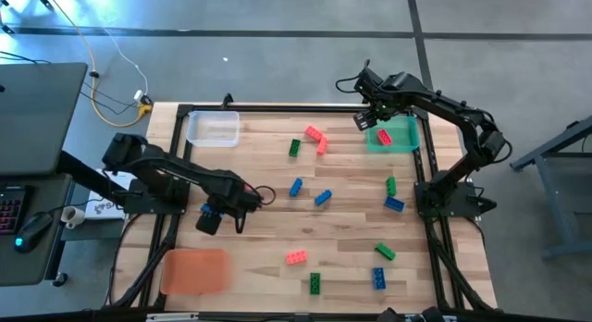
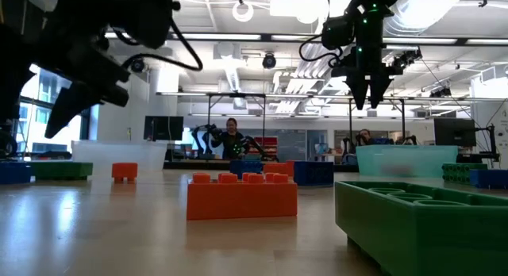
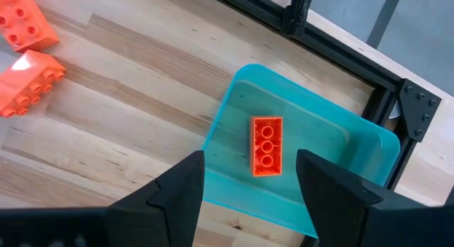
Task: Sort & place blocks by color
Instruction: Put the blue game piece into the transparent bin
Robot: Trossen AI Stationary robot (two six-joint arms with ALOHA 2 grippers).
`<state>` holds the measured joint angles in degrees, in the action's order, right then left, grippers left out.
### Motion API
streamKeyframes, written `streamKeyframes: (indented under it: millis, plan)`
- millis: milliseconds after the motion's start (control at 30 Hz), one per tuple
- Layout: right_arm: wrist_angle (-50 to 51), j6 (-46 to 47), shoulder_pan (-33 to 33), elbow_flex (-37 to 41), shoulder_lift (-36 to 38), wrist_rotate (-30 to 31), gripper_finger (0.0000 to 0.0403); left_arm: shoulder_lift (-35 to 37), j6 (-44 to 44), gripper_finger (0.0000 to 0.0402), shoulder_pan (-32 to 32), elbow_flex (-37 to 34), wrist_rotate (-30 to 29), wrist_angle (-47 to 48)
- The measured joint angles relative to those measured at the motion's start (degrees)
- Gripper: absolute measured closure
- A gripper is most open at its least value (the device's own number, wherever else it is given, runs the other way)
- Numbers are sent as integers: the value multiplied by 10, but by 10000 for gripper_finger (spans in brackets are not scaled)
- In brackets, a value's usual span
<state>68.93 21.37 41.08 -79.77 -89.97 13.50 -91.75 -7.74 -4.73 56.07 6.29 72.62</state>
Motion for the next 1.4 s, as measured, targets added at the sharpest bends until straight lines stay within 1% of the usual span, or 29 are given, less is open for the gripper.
streamKeyframes:
  millis: [133,267,567,767,1100,1233,1400]
  plan:
    - [0,0,0,0,0,0,192,-22,0,161,0,0,0,-6]
    - [0,0,0,0,0,0,192,-22,1,161,0,-6,8,-31]
    - [-3,-5,0,0,0,-2,192,-17,5,161,-3,-52,22,-32]
    - [-10,-8,0,0,0,-2,192,-17,5,161,-3,-66,13,-43]
    - [-20,-9,0,0,0,-2,192,-22,-5,161,-3,-66,-8,-75]
    - [-19,-8,0,0,0,-5,192,-23,-31,161,-3,-66,-4,-79]
    - [-19,-9,0,0,0,-17,192,-23,-30,161,-3,-75,-1,-100]
